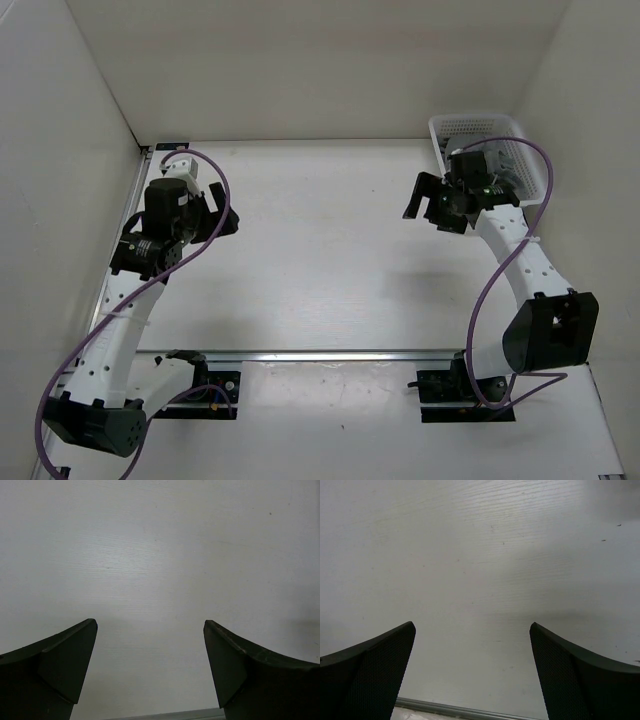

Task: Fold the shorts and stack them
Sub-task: Grab the shorts from the pile

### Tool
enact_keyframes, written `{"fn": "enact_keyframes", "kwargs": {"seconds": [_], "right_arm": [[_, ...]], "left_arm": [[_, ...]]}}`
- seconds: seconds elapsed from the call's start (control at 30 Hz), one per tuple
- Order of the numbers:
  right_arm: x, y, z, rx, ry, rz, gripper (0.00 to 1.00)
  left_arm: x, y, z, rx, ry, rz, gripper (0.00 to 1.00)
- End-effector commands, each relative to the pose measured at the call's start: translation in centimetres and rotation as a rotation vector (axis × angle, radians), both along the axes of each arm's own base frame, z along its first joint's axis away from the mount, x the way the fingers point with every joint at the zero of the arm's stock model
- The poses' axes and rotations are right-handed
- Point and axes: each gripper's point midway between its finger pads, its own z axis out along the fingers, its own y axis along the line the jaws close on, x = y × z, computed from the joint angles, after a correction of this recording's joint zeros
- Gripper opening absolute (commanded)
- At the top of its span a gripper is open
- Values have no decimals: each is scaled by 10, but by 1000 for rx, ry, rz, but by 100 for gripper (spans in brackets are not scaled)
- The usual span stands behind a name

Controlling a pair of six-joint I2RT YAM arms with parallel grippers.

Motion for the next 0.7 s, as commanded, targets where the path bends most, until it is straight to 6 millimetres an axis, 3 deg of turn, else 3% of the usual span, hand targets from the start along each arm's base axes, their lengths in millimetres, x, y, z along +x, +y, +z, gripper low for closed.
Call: {"fn": "enact_keyframes", "kwargs": {"seconds": [0.0, 0.23, 0.4, 0.43, 0.5, 0.53, 0.63, 0.67], "right_arm": [[11, -10, 17, -32, -54, -27, 100], [5, -37, 8, -149, -15, -137, 100], [14, -72, 12, -216, -16, -245, 100], [24, -86, 24, -219, -43, -292, 100], [35, -101, 27, -214, -33, -356, 100], [45, -113, 40, -208, -64, -392, 100], [70, -129, 38, -215, -56, -452, 100], [84, -130, 52, -208, -94, -456, 100]], "left_arm": [[4, -4, 1, -17, -10, -13, 99], [5, -12, -5, -33, 25, -47, 99], [4, -19, -7, -52, 39, -79, 99], [2, -20, -9, -56, 49, -86, 99], [4, -21, -12, -62, 62, -81, 99], [3, -22, -12, -67, 63, -88, 99], [7, -23, -15, -64, 80, -88, 99], [9, -23, -19, -62, 93, -87, 99]]}}
